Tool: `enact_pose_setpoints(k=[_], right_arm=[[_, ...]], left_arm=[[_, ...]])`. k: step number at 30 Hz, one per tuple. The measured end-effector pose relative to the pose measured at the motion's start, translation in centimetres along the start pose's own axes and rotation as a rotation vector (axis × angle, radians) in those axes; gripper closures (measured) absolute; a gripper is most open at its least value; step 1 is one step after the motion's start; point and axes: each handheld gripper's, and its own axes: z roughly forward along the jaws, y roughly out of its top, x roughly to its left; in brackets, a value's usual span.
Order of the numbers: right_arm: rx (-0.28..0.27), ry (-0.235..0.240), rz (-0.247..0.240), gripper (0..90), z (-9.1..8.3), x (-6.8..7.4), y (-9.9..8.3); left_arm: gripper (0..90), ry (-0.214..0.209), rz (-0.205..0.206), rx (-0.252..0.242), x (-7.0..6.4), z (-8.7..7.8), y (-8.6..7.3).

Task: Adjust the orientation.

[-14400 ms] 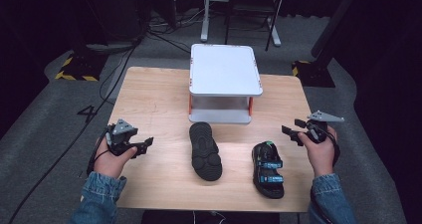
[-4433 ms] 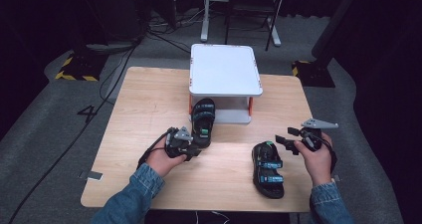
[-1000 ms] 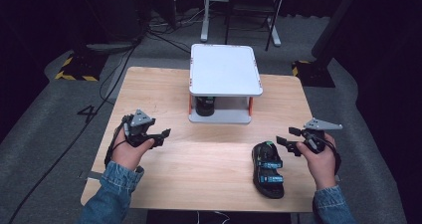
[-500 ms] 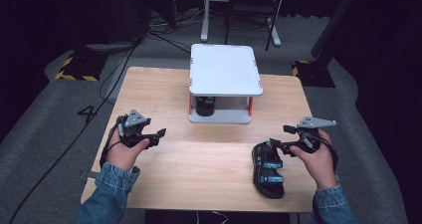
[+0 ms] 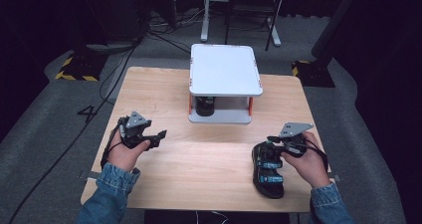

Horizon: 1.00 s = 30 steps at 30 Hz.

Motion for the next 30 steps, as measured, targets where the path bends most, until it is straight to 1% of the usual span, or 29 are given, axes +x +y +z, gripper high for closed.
enact_pose_setpoints(k=[1,2,5,6,7,8,9,10,11,12,14,15,16,17,19,20,21,22,23,24,25,27,28,29,30], right_arm=[[-0.004,-0.006,0.012,79.4,-0.2,0.0,0.1],[-0.008,-0.002,0.023,86.1,-0.4,0.0,0.0],[-0.002,-0.021,0.028,87.3,-0.4,0.2,0.1],[-0.015,-0.016,0.031,87.4,-0.3,0.4,0.3],[-0.015,-0.016,0.031,87.4,-0.3,0.4,0.3],[-0.029,-0.012,0.024,87.5,-0.3,0.5,0.5],[-0.066,-0.015,0.013,87.4,0.0,0.8,1.1],[-0.088,-0.025,0.016,87.4,0.1,0.9,1.5],[-0.088,-0.025,0.016,87.4,0.1,0.9,1.5],[-0.125,-0.052,0.018,87.3,0.3,0.8,2.2],[-0.158,-0.078,0.037,87.3,0.3,0.4,2.5],[-0.173,-0.092,0.058,87.2,0.3,0.1,2.6],[-0.173,-0.092,0.058,87.2,0.3,0.1,2.6],[-0.18,-0.143,0.099,87.1,0.2,-0.7,2.3],[-0.17,-0.203,0.132,86.9,0.0,-1.6,1.6],[-0.17,-0.203,0.132,86.9,0.0,-1.6,1.6],[-0.106,-0.256,0.157,86.7,-0.4,-2.4,0.7],[-0.106,-0.256,0.157,86.7,-0.4,-2.4,0.7],[-0.049,-0.266,0.18,86.4,-0.9,-2.7,-0.1],[-0.036,-0.268,0.196,86.3,-1.2,-2.8,-0.5],[-0.04,-0.262,0.21,86.3,-1.6,-2.8,-1.0],[-0.022,-0.252,0.238,86.4,-2.5,-2.7,-1.8],[-0.022,-0.252,0.238,86.4,-2.5,-2.7,-1.8],[-0.011,-0.233,0.273,86.4,-3.3,-2.7,-2.5],[0.002,-0.218,0.291,86.4,-3.6,-2.7,-2.8]], left_arm=[[29.7,-0.001,-0.001,0.002,0.0,0.1,0.0],[29.8,-0.001,-0.003,0.002,0.0,0.1,-0.1],[29.8,0.003,-0.002,0.005,0.0,0.2,-0.1],[29.7,0.003,-0.002,0.005,0.0,0.2,-0.1],[29.7,0.001,-0.002,0.004,-0.1,0.2,-0.1],[29.7,0.002,-0.001,0.004,-0.1,0.2,-0.1],[29.8,0.003,0.0,0.005,-0.1,0.2,-0.1],[29.8,0.002,-0.002,0.005,-0.1,0.2,-0.2],[29.8,0.002,-0.002,0.005,-0.1,0.2,-0.2],[29.8,0.007,0.001,0.004,0.0,0.1,-0.2],[29.8,0.007,-0.003,0.003,0.0,0.1,-0.3],[29.8,0.008,-0.002,0.004,0.0,0.0,-0.3],[29.8,0.008,-0.006,0.003,0.0,-0.1,-0.4],[29.8,0.008,-0.004,0.001,0.0,-0.2,-0.5],[29.8,0.011,-0.009,0.002,0.1,-0.3,-0.6],[29.8,0.011,-0.009,0.002,0.1,-0.3,-0.6],[29.8,0.013,-0.013,-0.001,0.1,-0.3,-0.6],[29.8,0.013,-0.012,-0.002,0.1,-0.3,-0.6],[29.8,0.011,-0.013,-0.006,0.1,-0.3,-0.5],[29.8,0.011,-0.013,-0.006,0.1,-0.3,-0.5],[29.8,0.008,-0.019,-0.006,0.1,-0.2,-0.5],[29.8,0.004,-0.009,0.003,0.1,0.1,-0.2],[29.8,0.004,-0.009,0.003,0.1,0.1,-0.2],[29.8,0.0,-0.008,0.001,0.0,0.2,-0.1],[29.8,-0.009,0.0,0.002,-0.2,0.6,0.2]])
